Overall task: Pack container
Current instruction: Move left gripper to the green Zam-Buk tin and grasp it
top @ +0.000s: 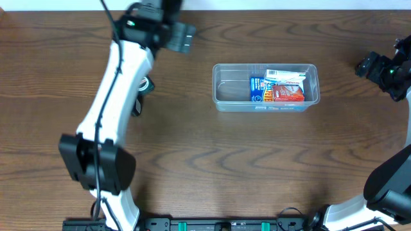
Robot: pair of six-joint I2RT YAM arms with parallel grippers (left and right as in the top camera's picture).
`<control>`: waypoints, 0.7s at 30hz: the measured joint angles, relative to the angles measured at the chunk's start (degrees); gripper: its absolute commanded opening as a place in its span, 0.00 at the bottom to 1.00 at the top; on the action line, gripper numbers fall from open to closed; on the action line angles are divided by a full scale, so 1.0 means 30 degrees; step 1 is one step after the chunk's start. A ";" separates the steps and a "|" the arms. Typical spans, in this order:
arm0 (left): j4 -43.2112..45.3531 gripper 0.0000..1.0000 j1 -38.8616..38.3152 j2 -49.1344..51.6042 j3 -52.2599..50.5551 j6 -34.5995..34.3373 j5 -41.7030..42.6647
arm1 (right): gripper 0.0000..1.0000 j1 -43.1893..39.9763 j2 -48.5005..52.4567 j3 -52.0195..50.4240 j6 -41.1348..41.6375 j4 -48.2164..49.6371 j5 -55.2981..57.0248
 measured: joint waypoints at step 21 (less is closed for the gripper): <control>-0.3096 0.98 0.2907 0.4342 -0.0809 -1.0040 0.0947 | 0.99 0.0000 0.0000 0.0000 0.0000 0.0007 0.0000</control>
